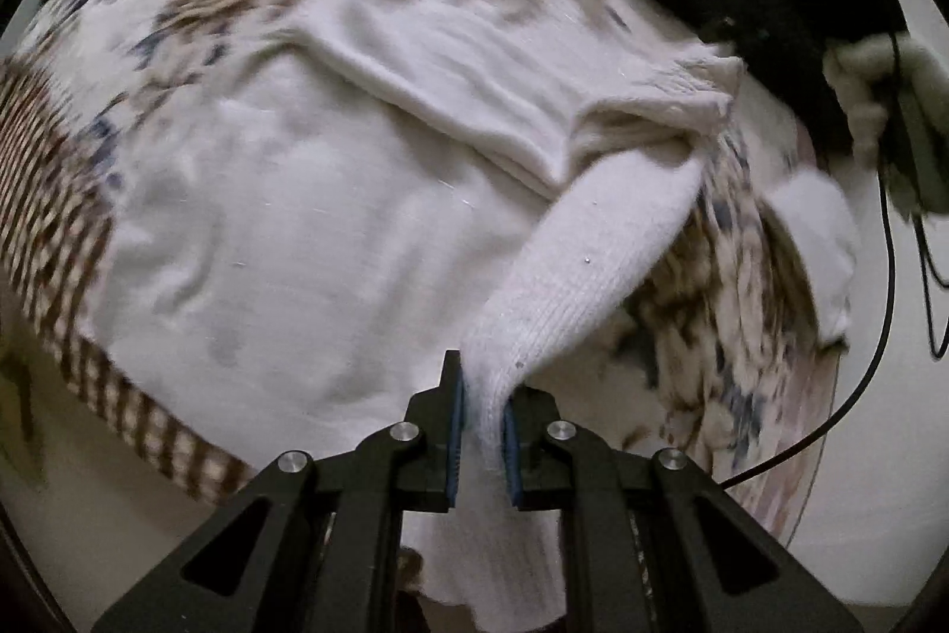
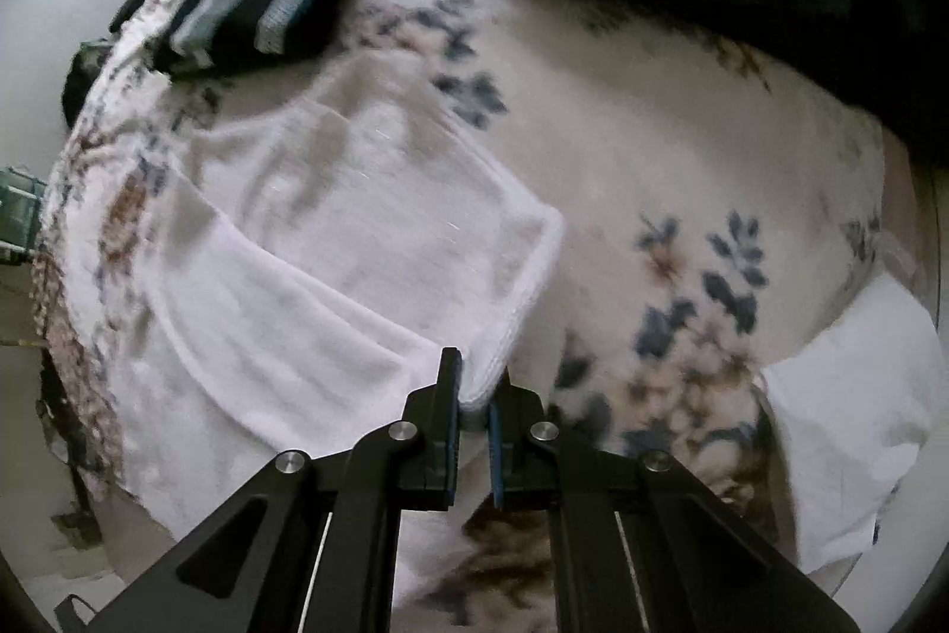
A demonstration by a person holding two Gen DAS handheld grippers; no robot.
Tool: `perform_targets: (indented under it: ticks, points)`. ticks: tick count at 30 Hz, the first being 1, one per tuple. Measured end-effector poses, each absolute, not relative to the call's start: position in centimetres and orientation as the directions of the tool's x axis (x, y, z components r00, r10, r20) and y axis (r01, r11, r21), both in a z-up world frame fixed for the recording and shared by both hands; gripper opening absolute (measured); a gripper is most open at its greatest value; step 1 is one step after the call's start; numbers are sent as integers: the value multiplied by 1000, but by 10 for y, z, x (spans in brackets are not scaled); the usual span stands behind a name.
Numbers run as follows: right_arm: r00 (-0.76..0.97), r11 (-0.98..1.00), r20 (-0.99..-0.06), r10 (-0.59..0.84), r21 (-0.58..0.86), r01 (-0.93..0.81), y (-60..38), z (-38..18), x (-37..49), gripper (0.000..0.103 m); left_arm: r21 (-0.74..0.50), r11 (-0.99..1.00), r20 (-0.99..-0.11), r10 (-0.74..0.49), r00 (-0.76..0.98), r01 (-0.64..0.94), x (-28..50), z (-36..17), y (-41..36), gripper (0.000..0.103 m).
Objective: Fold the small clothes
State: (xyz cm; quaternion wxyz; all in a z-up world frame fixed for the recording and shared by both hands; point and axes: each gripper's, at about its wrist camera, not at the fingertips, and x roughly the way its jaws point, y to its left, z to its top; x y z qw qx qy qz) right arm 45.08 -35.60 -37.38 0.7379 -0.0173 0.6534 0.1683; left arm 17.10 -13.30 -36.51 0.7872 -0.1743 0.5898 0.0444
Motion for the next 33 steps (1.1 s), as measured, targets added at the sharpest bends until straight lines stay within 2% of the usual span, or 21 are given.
perform_targets:
  ticks: [4, 9, 17, 21, 23, 25, 28, 30, 32, 33]
  points:
    - [105, 932, -960, 259, 219, -289, -278, -348, 467, 7, -263, 906, -934, -151, 325, -333, 172, -355, -69, 9]
    - [92, 914, -959, 269, 224, -338, -162, -346, 484, 7, -285, 870, -934, -159, 319, -401, 176, -367, 5, 9]
    - [56, 887, -989, 134, 95, -452, 36, -409, 492, 7, -311, 802, -945, -204, 255, -510, 181, -430, 115, 9]
    - [27, 888, -998, 57, 38, -459, 78, -452, 492, 7, -326, 788, -945, -257, 202, -522, 182, -464, 140, 10]
    - [-9, 901, -999, 47, 46, -432, 82, -466, 492, 8, -368, 758, -930, -314, 193, -538, 180, -477, 149, 14]
    - [-62, 908, -994, 90, 108, -405, 78, -469, 493, 15, -385, 740, -921, -349, 174, -551, 174, -479, 157, 28]
    - [-77, 901, -972, 223, 236, -364, 49, -443, 486, 31, -352, 746, -931, -341, 128, -566, 156, -472, 174, 37]
    - [-47, 902, -962, 269, 269, -339, 21, -424, 481, 52, -331, 741, -938, -328, 115, -584, 149, -463, 190, 42]
    - [2, 921, -957, 290, 278, -272, -24, -406, 473, 58, -325, 734, -941, -311, 131, -596, 158, -450, 204, 44]
    - [18, 930, -956, 291, 279, -239, -45, -402, 471, 58, -334, 734, -939, -310, 145, -591, 166, -446, 208, 48]
